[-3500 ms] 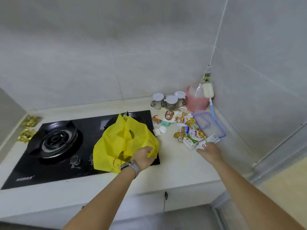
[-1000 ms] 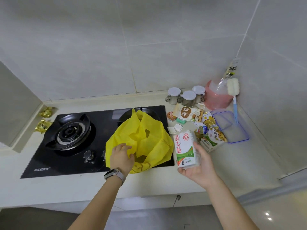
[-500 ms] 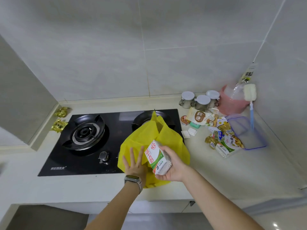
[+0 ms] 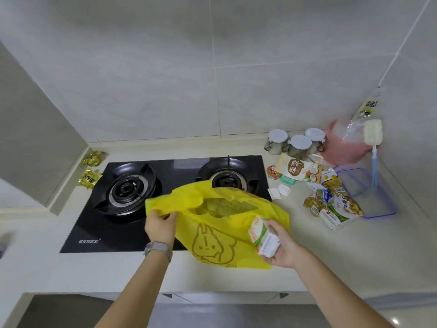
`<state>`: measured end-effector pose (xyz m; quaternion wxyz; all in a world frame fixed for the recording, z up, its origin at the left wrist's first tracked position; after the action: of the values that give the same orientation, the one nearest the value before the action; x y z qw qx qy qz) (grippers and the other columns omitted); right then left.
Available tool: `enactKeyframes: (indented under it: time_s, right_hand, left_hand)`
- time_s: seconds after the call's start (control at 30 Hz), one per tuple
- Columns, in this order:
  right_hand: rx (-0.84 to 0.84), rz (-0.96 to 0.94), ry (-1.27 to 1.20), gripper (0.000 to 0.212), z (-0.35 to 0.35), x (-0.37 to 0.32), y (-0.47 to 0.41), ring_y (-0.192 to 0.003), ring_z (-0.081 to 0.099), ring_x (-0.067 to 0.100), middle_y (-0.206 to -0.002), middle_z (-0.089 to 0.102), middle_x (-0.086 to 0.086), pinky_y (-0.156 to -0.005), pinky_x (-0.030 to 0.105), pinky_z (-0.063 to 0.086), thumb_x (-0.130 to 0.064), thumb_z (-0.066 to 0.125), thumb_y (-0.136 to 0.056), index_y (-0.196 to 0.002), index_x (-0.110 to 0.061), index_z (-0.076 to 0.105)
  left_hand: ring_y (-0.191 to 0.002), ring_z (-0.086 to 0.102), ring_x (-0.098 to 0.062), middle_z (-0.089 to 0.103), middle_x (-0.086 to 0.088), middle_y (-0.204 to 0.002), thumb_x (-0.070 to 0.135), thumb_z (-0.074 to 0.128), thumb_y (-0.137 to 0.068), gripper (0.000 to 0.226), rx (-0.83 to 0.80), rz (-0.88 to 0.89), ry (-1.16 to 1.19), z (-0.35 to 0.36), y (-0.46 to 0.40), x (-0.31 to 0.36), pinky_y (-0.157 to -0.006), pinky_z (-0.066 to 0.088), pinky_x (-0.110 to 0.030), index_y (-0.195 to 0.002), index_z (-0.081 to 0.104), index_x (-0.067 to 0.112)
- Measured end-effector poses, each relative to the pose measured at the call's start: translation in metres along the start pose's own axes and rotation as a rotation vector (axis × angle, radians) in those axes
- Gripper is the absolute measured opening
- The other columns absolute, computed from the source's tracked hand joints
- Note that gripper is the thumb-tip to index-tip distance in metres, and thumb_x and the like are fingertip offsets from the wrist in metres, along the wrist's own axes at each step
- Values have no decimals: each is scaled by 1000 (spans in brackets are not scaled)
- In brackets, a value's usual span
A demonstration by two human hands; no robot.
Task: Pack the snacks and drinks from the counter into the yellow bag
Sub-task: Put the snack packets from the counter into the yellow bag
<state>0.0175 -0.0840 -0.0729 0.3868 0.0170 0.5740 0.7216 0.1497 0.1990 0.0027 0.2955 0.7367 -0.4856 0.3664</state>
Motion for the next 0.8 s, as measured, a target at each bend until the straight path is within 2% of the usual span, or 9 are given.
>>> enactKeyframes:
  time_s: [0.07,0.17,0.3,0.4,0.5,0.57,0.63,0.73,0.8]
  right_hand:
    - [17,-40,-53,49,-15,-12,8,-70,54,25,-85,56,15,-46,26,51,-52,56,-82,-104,-8,58]
    - [74,-75,-45,48,-29,-29,21,-73,54,25,-89,59,15,-45,26,52,-51,54,-83,-106,-9,58]
    - [-17,-52,80,48,-22,-45,47,-65,55,24,-81,60,14,-43,24,47,-52,55,-82,-101,-8,61]
    - [-150,-4,264,47,3,-47,61,-58,58,24,-73,61,12,-44,22,44,-52,54,-81,-92,-8,66]
    - [-242,45,386,48,38,-41,60,-58,60,23,-70,63,10,-44,21,45,-54,51,-82,-90,-9,66]
    - [-245,91,399,50,54,-31,50,-59,60,22,-68,64,10,-44,20,45,-55,51,-82,-90,-8,65]
    - [-237,141,378,53,61,-19,36,-61,59,22,-66,64,11,-44,20,45,-56,53,-80,-89,-6,64]
    - [-206,187,305,56,58,-2,15,-66,57,23,-68,64,14,-43,21,46,-58,54,-80,-89,-3,63]
    - [-178,200,240,58,51,5,5,-67,55,24,-72,62,16,-42,22,47,-57,53,-81,-92,-2,62]
  left_hand:
    - [-64,43,-24,44,-8,-58,10,55,-77,25,34,-174,223,-4,1,-11,-58,34,-31,-56,42,10]
    - [-62,41,-24,44,-8,-59,27,52,-65,20,-203,-189,191,13,23,-3,-62,35,-33,-58,46,8]
    - [-64,44,-21,49,-5,-63,44,62,-74,41,-500,-29,29,39,55,14,-63,37,-31,-62,59,4]
    - [-57,42,-16,54,-2,-61,40,61,-83,30,-556,203,-81,52,78,29,-59,34,-27,-70,73,15]
    - [-96,52,-23,64,-7,-98,28,70,-76,4,-413,582,-353,58,95,40,-80,43,-27,-76,73,29]
    - [-117,47,-35,53,-12,-125,25,76,-58,11,-311,733,-633,61,102,41,-87,48,-39,-66,70,30]
    - [-123,47,-39,53,-9,-133,21,76,-51,13,-299,819,-835,64,104,43,-93,46,-49,-57,66,27]
    - [-139,27,-28,43,-1,-141,20,58,-76,22,-439,863,-981,71,97,34,-114,15,-49,-95,68,21]
    - [-140,19,-24,22,-2,-152,19,47,-84,29,-522,762,-1039,72,88,18,-115,12,-40,-111,58,14]
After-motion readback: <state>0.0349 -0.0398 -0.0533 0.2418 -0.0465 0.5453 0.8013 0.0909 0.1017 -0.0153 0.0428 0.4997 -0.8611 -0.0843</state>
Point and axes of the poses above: each hand's wrist, its own y-axis away from the middle knuckle, its own z-axis out of the palm, x = y × z, the point moved 5 cm from there along -y, towards the middle knuckle
